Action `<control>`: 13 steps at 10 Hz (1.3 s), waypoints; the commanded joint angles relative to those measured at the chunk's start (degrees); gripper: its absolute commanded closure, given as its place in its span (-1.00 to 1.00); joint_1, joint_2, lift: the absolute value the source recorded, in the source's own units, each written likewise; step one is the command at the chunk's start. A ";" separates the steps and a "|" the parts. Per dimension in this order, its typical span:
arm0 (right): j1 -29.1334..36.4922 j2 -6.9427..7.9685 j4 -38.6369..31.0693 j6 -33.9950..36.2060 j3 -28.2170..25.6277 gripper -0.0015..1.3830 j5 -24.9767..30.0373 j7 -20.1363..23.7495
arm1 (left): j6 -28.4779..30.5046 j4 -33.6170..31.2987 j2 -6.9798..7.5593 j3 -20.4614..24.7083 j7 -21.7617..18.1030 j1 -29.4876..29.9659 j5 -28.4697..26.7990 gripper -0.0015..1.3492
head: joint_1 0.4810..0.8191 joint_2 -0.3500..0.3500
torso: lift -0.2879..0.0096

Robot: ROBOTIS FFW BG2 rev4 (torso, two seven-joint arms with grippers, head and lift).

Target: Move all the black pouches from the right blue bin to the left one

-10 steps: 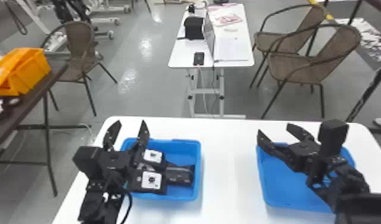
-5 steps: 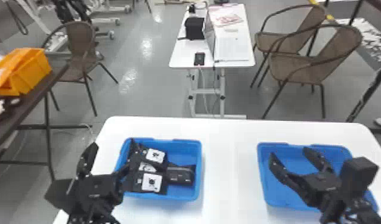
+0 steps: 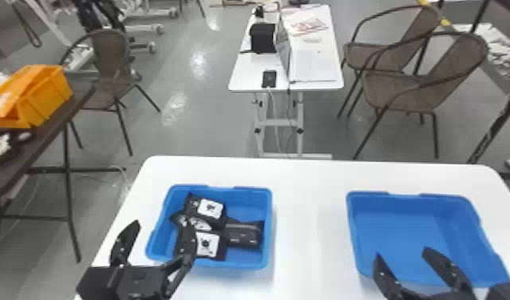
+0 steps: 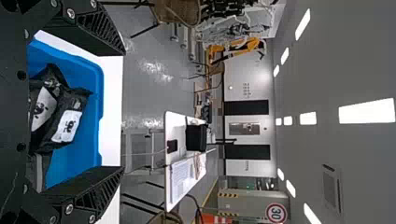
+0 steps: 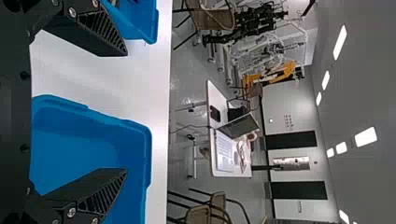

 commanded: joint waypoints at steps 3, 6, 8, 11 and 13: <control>1.73 0.44 -0.34 -1.47 -3.30 -0.80 4.15 2.19 | 1.14 -1.43 0.24 -0.92 2.76 0.40 -3.38 -0.76 | 0.27 0.30 | 1.00; 1.64 0.44 -0.25 -1.47 -3.74 -0.80 4.41 2.63 | 1.14 -1.43 2.18 -2.32 5.05 0.48 -3.11 -0.76 | 0.27 0.25 | 1.00; 1.55 0.44 -0.42 -1.47 -3.74 -0.80 5.11 2.54 | 1.05 -1.43 2.09 -2.41 5.05 0.48 -3.29 -0.76 | 0.27 0.22 | 1.00; 1.64 0.44 -0.86 -1.38 -3.74 -0.80 5.99 2.28 | 1.14 -1.61 2.00 -2.32 5.05 0.57 -3.55 -0.77 | 0.27 0.21 | 1.00; 1.90 0.44 -1.30 -1.47 -3.74 -0.80 6.52 1.67 | 1.05 -1.61 2.18 -2.32 5.05 0.66 -3.55 -0.77 | 0.27 0.21 | 1.00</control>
